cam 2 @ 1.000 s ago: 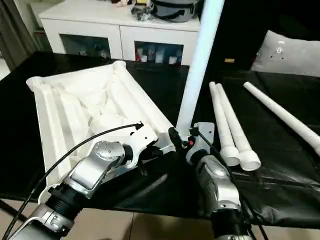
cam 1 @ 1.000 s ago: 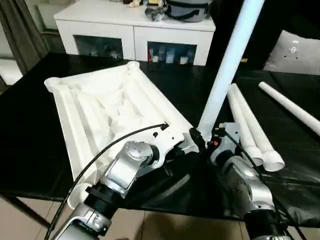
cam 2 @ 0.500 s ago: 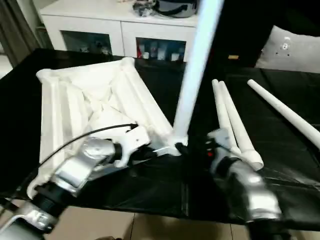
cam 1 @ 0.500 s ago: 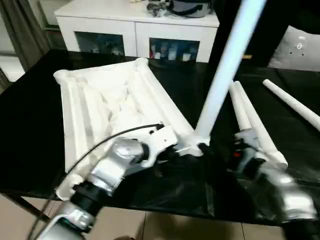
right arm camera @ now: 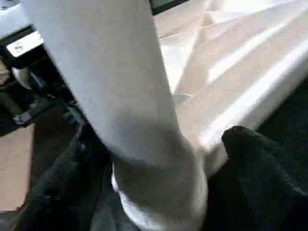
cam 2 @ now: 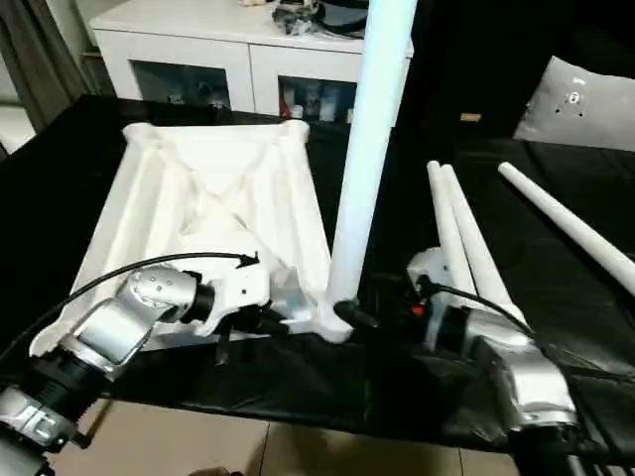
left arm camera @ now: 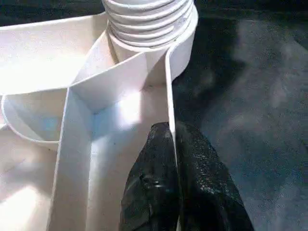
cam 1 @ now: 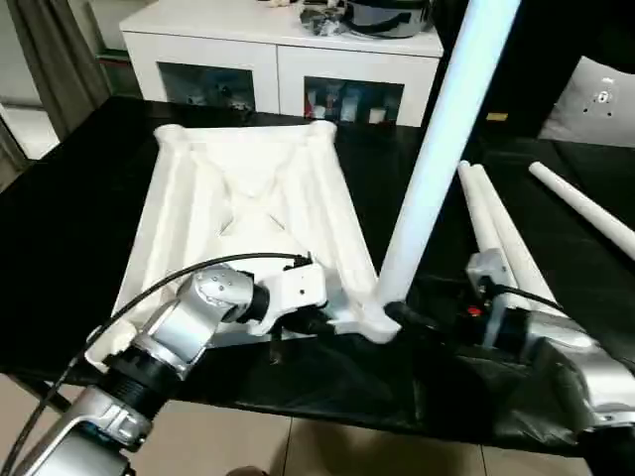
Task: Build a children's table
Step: Rotate leg to tighten
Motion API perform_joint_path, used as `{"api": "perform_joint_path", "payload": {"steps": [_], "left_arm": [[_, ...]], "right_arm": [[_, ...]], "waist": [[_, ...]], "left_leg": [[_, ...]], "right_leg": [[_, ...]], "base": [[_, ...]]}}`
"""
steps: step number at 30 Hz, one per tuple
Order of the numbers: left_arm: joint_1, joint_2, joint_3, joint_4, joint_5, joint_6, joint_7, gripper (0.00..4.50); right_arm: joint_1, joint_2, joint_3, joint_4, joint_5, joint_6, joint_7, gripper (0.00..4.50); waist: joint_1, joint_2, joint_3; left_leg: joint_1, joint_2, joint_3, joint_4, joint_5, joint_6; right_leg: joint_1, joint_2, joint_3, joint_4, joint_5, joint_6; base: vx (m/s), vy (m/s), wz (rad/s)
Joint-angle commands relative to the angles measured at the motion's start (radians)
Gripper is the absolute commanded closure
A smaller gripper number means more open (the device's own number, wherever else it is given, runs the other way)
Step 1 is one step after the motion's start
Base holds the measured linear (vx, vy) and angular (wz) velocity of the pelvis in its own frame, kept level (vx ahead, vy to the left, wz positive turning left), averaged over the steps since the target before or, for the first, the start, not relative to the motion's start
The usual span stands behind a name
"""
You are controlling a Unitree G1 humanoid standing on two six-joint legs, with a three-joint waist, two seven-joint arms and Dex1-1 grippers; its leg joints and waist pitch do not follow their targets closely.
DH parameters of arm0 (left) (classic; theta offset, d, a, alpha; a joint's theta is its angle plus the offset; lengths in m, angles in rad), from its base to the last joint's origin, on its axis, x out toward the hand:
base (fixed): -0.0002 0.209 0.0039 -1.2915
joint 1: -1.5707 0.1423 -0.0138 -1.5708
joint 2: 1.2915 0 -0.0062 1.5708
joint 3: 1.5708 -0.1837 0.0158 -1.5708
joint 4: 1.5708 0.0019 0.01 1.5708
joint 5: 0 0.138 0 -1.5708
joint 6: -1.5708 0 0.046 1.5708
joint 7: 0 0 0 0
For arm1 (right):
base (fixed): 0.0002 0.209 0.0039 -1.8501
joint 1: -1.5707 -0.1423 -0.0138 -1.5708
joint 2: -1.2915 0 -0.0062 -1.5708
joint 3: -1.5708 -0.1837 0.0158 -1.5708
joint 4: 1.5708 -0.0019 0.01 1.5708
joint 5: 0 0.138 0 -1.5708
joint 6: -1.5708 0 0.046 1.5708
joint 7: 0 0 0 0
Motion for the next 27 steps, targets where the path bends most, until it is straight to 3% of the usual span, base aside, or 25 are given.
{"api": "perform_joint_path", "payload": {"steps": [1,5,14,27], "left_arm": [[0.015,0.011,-0.080,0.022,0.027,0.000,-0.057,4.50],[0.014,0.013,-0.080,0.024,0.028,-0.007,-0.071,4.50],[0.014,0.010,-0.077,0.031,0.028,-0.014,-0.080,4.50],[0.025,-0.004,-0.066,0.031,0.020,0.010,-0.068,4.50]], "right_arm": [[-0.003,0.006,0.008,-0.004,0.013,0.020,0.014,0.76],[0.000,0.014,0.019,-0.002,0.022,0.032,0.028,1.09],[0.020,0.010,0.026,-0.023,0.035,0.060,0.053,1.87],[0.080,0.032,0.039,-0.049,0.039,0.073,0.037,2.28]], "waist": [[0.000,-0.005,-0.047],[0.008,-0.006,-0.048],[0.007,-0.005,-0.049],[0.006,-0.002,-0.046]], "left_leg": [[0.032,0.066,-0.027,-0.059,-0.241,0.044],[0.031,0.066,-0.027,-0.058,-0.229,0.043],[0.030,0.065,-0.028,-0.059,-0.236,0.032],[0.035,0.066,-0.031,-0.065,-0.302,0.006]], "right_leg": [[0.020,-0.068,0.027,-0.062,-0.086,-0.221],[0.022,-0.069,0.026,-0.058,-0.064,-0.221],[0.023,-0.068,0.026,-0.058,-0.075,-0.217],[0.020,-0.070,0.028,-0.066,-0.147,-0.203]], "base": [[0.000,0.000,0.00],[0.000,0.000,0.00],[0.000,0.000,0.00],[0.000,0.000,0.00]]}}
